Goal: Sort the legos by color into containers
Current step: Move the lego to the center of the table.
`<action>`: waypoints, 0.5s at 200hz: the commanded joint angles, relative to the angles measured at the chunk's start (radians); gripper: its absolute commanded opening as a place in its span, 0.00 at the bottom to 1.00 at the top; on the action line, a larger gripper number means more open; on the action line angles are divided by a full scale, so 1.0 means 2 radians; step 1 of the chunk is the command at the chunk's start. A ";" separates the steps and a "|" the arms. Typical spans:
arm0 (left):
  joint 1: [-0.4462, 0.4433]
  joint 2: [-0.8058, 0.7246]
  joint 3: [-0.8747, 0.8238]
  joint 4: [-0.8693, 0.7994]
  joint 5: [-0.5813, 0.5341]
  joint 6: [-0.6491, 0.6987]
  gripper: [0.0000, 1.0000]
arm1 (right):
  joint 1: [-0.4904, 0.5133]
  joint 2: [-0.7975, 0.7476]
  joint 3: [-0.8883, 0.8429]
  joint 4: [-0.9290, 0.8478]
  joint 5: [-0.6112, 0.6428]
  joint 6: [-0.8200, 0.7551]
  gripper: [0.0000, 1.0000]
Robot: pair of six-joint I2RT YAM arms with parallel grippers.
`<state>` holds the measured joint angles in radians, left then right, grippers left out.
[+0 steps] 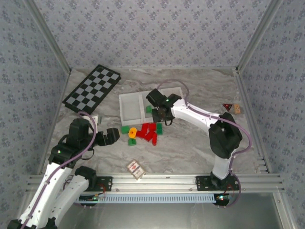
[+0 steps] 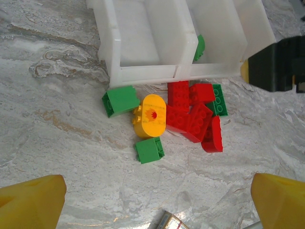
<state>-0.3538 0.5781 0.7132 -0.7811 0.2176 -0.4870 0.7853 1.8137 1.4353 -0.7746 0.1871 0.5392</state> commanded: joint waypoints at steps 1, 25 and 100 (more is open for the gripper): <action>0.000 0.001 0.000 0.012 0.004 0.003 1.00 | 0.011 -0.017 -0.022 0.004 -0.004 0.022 0.51; 0.000 0.001 0.000 0.012 0.004 0.003 1.00 | 0.019 -0.014 -0.032 0.007 -0.012 0.029 0.52; 0.000 -0.001 0.000 0.012 0.004 0.003 1.00 | 0.025 0.018 -0.039 0.002 -0.036 0.033 0.54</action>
<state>-0.3538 0.5781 0.7132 -0.7811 0.2176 -0.4870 0.8299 1.8168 1.3712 -0.7509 0.1345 0.5873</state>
